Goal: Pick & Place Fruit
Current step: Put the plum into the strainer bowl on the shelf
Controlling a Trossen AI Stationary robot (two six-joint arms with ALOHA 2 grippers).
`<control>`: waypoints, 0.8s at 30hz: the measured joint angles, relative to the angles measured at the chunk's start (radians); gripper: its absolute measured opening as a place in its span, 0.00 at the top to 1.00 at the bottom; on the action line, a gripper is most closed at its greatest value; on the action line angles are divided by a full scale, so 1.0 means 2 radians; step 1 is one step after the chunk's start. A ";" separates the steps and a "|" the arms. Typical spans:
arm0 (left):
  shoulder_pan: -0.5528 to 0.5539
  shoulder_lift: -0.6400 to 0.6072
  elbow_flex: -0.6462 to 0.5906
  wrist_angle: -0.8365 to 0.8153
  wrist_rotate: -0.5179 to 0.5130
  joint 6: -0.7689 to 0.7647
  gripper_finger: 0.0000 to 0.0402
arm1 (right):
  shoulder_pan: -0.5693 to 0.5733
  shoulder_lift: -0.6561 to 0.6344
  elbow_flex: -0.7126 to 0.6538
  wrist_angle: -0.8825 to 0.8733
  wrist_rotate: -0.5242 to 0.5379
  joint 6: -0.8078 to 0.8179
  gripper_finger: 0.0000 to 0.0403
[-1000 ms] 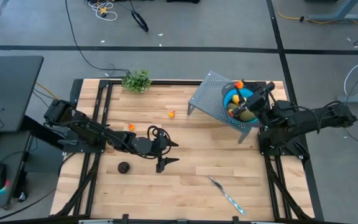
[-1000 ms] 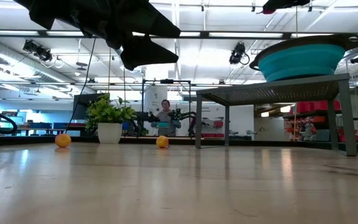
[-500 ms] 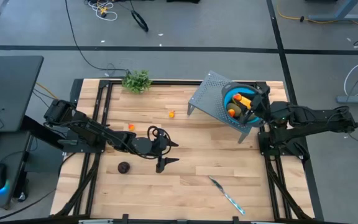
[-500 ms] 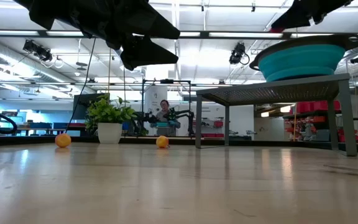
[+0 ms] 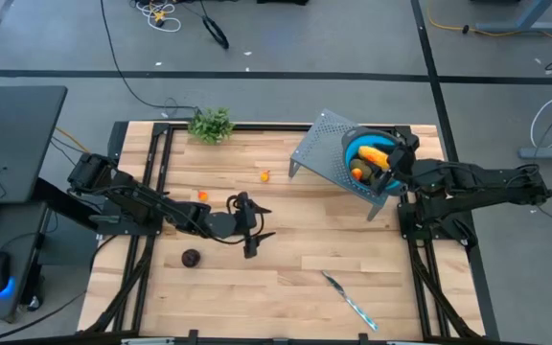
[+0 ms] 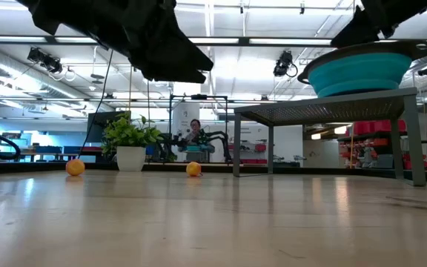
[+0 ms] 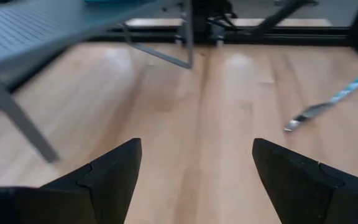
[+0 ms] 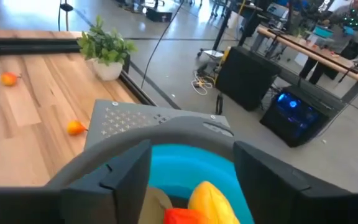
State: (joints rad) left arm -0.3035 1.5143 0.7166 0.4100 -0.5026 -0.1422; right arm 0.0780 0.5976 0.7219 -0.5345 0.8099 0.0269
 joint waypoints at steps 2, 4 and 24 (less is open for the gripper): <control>0.000 0.000 0.000 -0.001 -0.020 0.015 0.21 | 0.001 0.000 0.000 0.016 -0.004 0.000 0.37; 0.000 0.000 -0.002 0.001 -0.026 0.023 0.21 | 0.002 0.000 0.000 0.041 -0.032 -0.002 0.36; -0.086 -0.061 0.006 -0.208 0.021 -0.119 0.21 | 0.098 0.177 0.000 0.149 -0.384 0.084 0.36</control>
State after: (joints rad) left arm -0.4754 1.3914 0.7280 -0.0064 -0.4607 -0.3793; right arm 0.2743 0.9515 0.7219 -0.2359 0.0425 0.1947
